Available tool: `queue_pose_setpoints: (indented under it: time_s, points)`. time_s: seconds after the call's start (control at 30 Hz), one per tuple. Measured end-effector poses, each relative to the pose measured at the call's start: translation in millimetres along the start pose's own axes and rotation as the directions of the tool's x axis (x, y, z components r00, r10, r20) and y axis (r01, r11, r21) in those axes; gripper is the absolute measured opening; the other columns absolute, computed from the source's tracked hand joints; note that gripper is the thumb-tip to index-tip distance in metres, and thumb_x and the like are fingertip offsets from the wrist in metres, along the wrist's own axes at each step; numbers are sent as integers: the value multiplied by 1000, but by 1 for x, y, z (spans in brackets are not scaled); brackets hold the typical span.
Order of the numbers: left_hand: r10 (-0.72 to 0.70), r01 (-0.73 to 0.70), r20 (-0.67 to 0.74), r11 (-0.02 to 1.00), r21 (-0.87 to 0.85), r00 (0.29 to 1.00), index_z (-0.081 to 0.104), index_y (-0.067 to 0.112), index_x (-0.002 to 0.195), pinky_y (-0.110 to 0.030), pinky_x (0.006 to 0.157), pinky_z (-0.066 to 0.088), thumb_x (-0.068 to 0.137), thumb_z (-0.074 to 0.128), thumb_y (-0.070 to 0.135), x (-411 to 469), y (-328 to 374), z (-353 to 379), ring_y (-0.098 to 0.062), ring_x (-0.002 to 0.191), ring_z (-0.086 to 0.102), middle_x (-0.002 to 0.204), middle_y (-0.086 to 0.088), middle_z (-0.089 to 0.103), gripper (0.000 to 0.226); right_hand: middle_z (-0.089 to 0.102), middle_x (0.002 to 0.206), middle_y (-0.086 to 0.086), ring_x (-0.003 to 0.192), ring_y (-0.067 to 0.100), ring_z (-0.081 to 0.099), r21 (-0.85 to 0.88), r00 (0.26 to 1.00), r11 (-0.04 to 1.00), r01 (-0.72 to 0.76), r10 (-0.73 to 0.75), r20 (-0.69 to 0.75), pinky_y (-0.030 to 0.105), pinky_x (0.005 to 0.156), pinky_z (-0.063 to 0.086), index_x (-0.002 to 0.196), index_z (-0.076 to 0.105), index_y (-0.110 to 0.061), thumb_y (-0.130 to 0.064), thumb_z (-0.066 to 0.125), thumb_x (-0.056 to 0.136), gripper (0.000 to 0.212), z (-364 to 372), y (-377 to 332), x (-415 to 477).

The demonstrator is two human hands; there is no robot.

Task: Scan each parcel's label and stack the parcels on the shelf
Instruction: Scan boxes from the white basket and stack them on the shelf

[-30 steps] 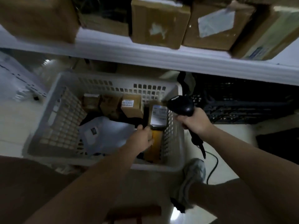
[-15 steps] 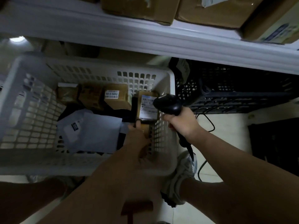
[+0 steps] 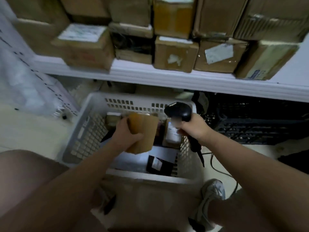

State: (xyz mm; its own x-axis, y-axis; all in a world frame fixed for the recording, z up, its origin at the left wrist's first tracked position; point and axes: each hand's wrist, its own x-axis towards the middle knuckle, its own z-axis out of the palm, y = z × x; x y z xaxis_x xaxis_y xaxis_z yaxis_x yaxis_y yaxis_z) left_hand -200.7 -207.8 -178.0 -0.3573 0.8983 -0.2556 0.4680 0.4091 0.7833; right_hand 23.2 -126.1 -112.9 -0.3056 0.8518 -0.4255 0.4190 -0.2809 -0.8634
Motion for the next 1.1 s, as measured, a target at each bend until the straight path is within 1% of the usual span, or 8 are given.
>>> queue_pose_setpoints:
  time_s: [0.1, 0.23, 0.43, 0.6, 0.67, 0.73, 0.83, 1.1]
  points:
    - [298, -285, -81, 948, 145, 951, 34, 8, 134, -37, 81, 48, 66, 83, 17, -17, 30, -31, -19, 109, 41, 125, -8, 37, 83, 62, 85, 16, 70, 24, 59, 112, 996, 990, 81, -85, 38, 31, 62, 48, 96, 67, -6, -15, 73, 85, 16, 5, -39, -22]
    - [735, -563, -88, 586, 583, 673, 44, 5, 123, -41, 82, 43, 59, 69, 39, -29, 54, -59, -32, 98, 51, 114, -21, 51, 77, 68, 93, 7, 80, 21, 65, 153, 994, 984, 92, -99, 38, 32, 66, 57, 99, 71, -17, -28, 78, 81, 23, -4, -72, -43]
    - [909, -672, 12, 299, 678, 417, 43, 10, 118, -46, 85, 44, 52, 84, 31, -43, 55, -61, -24, 99, 39, 114, -10, 39, 80, 75, 97, 11, 86, 24, 72, 339, 995, 941, -2, -32, 96, 43, 80, 58, 112, 67, -11, -33, 80, 77, 43, 7, -77, -56]
    - [942, -692, 111, 148, 706, 315, 43, 14, 120, -48, 86, 46, 76, 54, 46, -38, 51, -50, -25, 102, 43, 116, -9, 39, 56, 74, 72, 0, 62, 12, 71, 390, 997, 917, 80, -74, -32, 24, 53, 56, 95, 69, -10, -18, 78, 80, 19, 26, -73, -52]
    - [889, -705, 113, 268, 656, 443, 44, 18, 125, -48, 92, 42, 78, 51, 60, -36, 51, -48, -22, 110, 41, 124, -7, 41, 63, 75, 83, 5, 76, 18, 73, 357, 987, 921, 157, -130, -99, 24, 60, 57, 98, 69, -8, -10, 76, 81, 19, 26, -67, -47]
    - [700, -599, -10, 618, 509, 714, 40, 18, 136, -49, 103, 37, 80, 50, 66, -31, 50, -46, -20, 123, 37, 137, -6, 38, 74, 74, 89, 14, 84, 28, 71, 258, 964, 933, 252, -217, -156, 33, 72, 60, 98, 69, -5, -9, 76, 80, 20, 23, -62, -44]
    - [208, -222, -87, 949, -224, 974, 22, 26, 148, -47, 100, 45, 85, 61, 47, -25, 57, -55, -25, 127, 45, 149, -9, 32, 78, 74, 85, 6, 81, 18, 71, 190, 940, 921, 341, -331, -83, 38, 77, 60, 95, 67, -4, -6, 76, 81, 17, 14, -55, -39]
    - [119, -65, 603, 992, -112, 788, 42, 27, 135, -21, 85, 53, 78, 76, 17, -28, 63, -65, -6, 105, 64, 116, 10, 64, 67, 68, 110, 3, 102, 11, 66, -41, 917, 941, 335, -316, 243, 22, 86, 53, 126, 53, -7, -3, 78, 78, 55, 1, -44, -28]
